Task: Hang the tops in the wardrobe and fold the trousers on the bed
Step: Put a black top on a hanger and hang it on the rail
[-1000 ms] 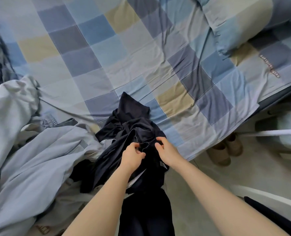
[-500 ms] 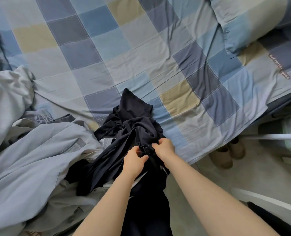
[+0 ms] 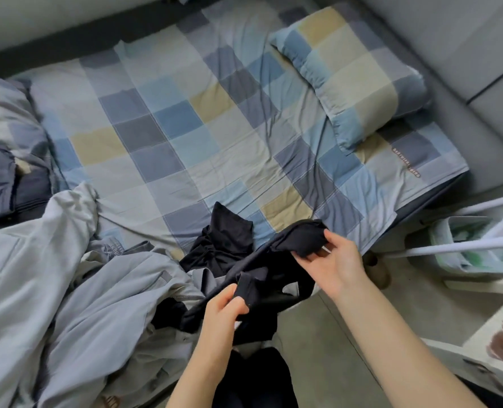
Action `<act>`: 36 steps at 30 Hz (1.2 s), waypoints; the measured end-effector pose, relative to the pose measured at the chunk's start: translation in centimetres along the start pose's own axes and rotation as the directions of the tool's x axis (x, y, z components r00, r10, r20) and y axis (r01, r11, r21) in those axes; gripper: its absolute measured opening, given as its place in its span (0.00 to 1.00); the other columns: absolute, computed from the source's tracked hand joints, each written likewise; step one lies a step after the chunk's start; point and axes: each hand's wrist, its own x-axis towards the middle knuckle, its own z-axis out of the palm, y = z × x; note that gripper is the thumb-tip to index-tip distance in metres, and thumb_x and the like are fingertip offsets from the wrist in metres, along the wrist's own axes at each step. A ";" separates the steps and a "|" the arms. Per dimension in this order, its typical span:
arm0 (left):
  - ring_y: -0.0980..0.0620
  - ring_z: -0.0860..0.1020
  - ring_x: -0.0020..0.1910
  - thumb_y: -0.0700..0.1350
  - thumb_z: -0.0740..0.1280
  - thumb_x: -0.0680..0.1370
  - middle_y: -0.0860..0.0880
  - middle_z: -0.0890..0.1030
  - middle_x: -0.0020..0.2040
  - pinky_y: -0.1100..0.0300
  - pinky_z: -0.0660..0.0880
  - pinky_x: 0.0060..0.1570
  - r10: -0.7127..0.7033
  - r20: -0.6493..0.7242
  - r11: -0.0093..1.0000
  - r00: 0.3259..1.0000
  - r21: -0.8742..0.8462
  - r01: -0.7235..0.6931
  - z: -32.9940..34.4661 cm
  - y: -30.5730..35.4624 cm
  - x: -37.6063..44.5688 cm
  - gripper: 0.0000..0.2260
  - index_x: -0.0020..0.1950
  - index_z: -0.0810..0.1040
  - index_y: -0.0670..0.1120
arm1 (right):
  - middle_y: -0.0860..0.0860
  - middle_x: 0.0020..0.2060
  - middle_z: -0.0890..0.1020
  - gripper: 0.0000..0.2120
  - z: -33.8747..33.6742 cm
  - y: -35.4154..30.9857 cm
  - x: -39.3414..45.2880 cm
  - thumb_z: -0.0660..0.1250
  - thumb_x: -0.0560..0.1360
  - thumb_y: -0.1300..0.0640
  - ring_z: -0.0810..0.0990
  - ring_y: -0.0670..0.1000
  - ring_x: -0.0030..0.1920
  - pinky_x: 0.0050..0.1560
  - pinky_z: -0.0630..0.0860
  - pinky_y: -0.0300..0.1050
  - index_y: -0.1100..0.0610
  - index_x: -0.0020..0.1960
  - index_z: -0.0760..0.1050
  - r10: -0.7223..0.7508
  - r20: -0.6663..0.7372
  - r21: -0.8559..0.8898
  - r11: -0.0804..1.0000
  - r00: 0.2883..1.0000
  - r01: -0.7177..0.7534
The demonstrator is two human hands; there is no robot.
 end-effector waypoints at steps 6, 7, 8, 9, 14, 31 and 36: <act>0.50 0.75 0.38 0.35 0.59 0.79 0.46 0.75 0.39 0.56 0.75 0.41 0.123 -0.284 0.988 0.951 -0.053 -0.143 -1.4 8.2 -7.1 0.06 0.44 0.72 0.41 | 0.58 0.51 0.78 0.07 4.9 -7.0 -12.6 0.58 0.81 0.58 0.78 0.57 0.52 0.58 0.74 0.53 0.60 0.51 0.74 -0.302 0.115 0.029 0.953 0.946 0.301; 0.49 0.76 0.39 0.37 0.60 0.80 0.45 0.76 0.41 0.54 0.74 0.42 0.132 -0.327 0.985 0.936 -0.059 -0.160 -1.8 9.0 -7.6 0.05 0.46 0.73 0.42 | 0.57 0.52 0.79 0.07 5.1 -7.9 -14.2 0.59 0.81 0.58 0.79 0.56 0.53 0.57 0.76 0.52 0.60 0.51 0.74 -0.384 0.112 -0.027 0.921 0.916 0.389; 0.48 0.75 0.40 0.38 0.60 0.80 0.45 0.76 0.41 0.54 0.73 0.41 0.142 -0.355 0.984 0.924 -0.049 -0.170 -2.1 10.0 -8.4 0.04 0.46 0.73 0.42 | 0.56 0.51 0.80 0.05 5.1 -8.9 -16.1 0.61 0.80 0.59 0.80 0.55 0.52 0.56 0.77 0.52 0.60 0.51 0.75 -0.476 0.107 -0.087 0.870 0.873 0.485; 0.48 0.76 0.40 0.39 0.61 0.79 0.45 0.76 0.42 0.54 0.73 0.41 0.140 -0.381 0.983 0.914 -0.057 -0.174 -2.6 10.5 -8.5 0.03 0.47 0.73 0.42 | 0.55 0.49 0.81 0.04 5.1 -9.4 -16.9 0.63 0.80 0.60 0.81 0.54 0.51 0.54 0.79 0.52 0.59 0.51 0.75 -0.571 0.098 -0.188 0.794 0.815 0.579; 0.50 0.77 0.53 0.45 0.73 0.74 0.51 0.78 0.52 0.52 0.74 0.56 0.343 -0.349 0.933 0.872 0.238 -0.272 -3.3 13.5 -11.1 0.17 0.58 0.70 0.50 | 0.48 0.41 0.78 0.03 2.5 -11.6 -21.9 0.68 0.76 0.58 0.78 0.49 0.45 0.43 0.75 0.39 0.52 0.46 0.75 -0.854 0.217 -0.601 0.265 0.473 0.754; 0.58 0.73 0.61 0.63 0.69 0.70 0.61 0.78 0.58 0.48 0.69 0.61 0.372 0.596 0.500 0.712 0.517 -0.695 11.2 16.4 -19.0 0.21 0.60 0.76 0.58 | 0.51 0.42 0.85 0.07 -0.1 -8.0 -36.4 0.75 0.70 0.54 0.83 0.49 0.47 0.50 0.80 0.45 0.53 0.46 0.81 -0.794 0.380 -0.440 0.296 0.474 0.848; 0.48 0.75 0.37 0.49 0.67 0.78 0.43 0.76 0.36 0.52 0.68 0.39 0.404 0.639 0.688 0.655 0.259 -0.678 15.4 18.6 -23.6 0.11 0.41 0.79 0.43 | 0.54 0.44 0.84 0.04 -5.2 -11.0 -40.9 0.68 0.75 0.61 0.82 0.54 0.50 0.54 0.79 0.50 0.58 0.49 0.81 -0.864 0.236 -0.210 0.401 0.445 0.892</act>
